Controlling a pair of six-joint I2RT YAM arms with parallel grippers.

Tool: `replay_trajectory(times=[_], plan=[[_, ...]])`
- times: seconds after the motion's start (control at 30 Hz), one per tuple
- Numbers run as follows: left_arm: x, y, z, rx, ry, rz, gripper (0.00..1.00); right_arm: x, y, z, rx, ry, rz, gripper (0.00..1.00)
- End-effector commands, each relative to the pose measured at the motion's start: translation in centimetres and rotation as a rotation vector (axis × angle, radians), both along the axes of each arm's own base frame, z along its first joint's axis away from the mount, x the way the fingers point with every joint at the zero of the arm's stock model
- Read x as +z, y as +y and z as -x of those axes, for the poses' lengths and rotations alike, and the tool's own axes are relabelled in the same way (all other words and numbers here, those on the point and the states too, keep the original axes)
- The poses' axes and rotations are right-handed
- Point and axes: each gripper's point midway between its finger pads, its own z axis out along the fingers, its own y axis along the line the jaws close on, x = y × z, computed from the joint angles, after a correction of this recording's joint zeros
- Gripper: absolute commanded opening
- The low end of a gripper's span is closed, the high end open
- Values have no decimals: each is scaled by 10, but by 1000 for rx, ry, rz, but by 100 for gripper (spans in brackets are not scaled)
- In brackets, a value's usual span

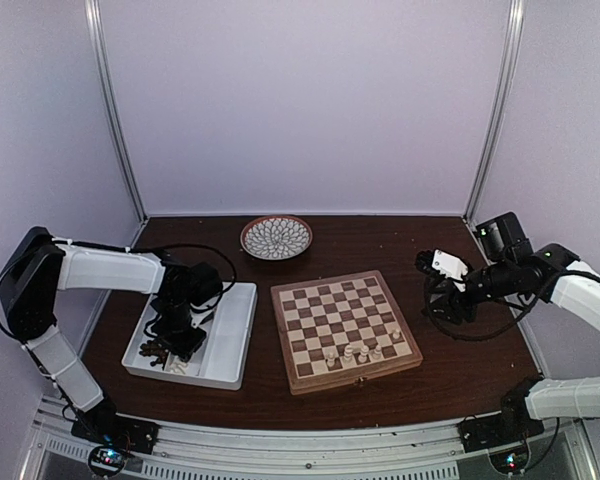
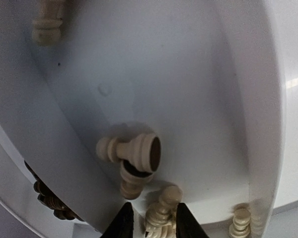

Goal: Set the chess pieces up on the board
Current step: Pick up the pawn from the storage box.

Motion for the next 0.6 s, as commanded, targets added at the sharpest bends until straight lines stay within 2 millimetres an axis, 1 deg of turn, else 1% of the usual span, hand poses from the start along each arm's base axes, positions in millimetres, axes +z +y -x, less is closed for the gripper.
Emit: replay_trajectory(times=[0.0, 0.07, 0.23, 0.3, 0.43, 0.57], plan=[[-5, -1, -10, -37, -39, -20, 30, -2, 3, 2, 23, 2, -6, 55], [-5, -3, -10, -45, -34, -9, 28, -2, 4, 2, 27, 3, -7, 55], [-10, -6, -3, -43, -3, 4, 21, -2, 4, 3, 28, -1, -7, 55], [-11, -4, 1, -26, 5, -4, 21, -2, 3, 3, 29, 0, -6, 55], [-10, 5, 5, 17, 6, -48, 25, -2, 4, 3, 30, 0, -7, 55], [-9, 10, 11, 41, 16, -76, 24, -2, 4, 4, 32, 2, -9, 55]])
